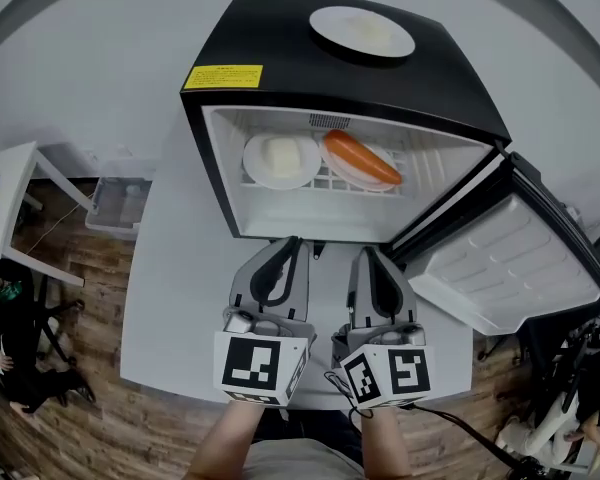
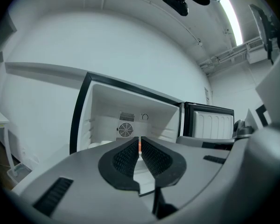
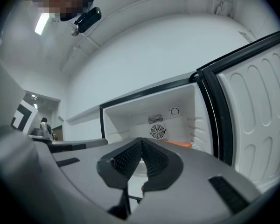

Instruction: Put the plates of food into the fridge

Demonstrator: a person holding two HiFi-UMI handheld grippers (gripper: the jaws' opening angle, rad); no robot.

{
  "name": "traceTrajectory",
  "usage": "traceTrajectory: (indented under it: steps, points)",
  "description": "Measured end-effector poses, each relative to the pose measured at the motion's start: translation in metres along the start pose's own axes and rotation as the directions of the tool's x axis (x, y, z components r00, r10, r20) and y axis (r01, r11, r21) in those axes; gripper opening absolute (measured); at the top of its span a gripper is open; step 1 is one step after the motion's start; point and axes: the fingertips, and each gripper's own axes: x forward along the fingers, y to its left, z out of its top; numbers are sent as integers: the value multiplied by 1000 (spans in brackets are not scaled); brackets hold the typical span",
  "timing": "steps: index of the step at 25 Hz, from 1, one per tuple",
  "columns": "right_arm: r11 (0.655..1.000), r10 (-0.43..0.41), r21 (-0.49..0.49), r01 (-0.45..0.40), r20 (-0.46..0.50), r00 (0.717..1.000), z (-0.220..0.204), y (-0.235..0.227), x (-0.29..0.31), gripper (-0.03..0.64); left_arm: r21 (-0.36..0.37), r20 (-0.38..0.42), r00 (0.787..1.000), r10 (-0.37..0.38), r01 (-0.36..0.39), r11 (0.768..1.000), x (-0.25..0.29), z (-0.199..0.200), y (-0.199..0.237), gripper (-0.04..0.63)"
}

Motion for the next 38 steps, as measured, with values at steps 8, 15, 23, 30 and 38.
traceTrajectory:
  steps: [8,15,23,30,38]
  points:
    - [975,183,121,-188,53,982,88,24,5,15,-48,184,977,-104,115,992,-24,111,15,21]
    - [860,379,390,-329,-57,924,193,8,49,15,-57,98,964,-247,253,966,1,211,34,21]
    - [757,379,639,-139,-256,889,218,-31,119,17,-478,-233,882,-409,262,838,97,224,50,21]
    - [743,451,666,-65,-426,784,218,-79,182,100,-573,-422,798,-430,133,809,177,205,81,93]
    - [758,533,648,-78,-545,647,193,-98,212,106,-629,-575,657,-486,25,777,219,173,87,115]
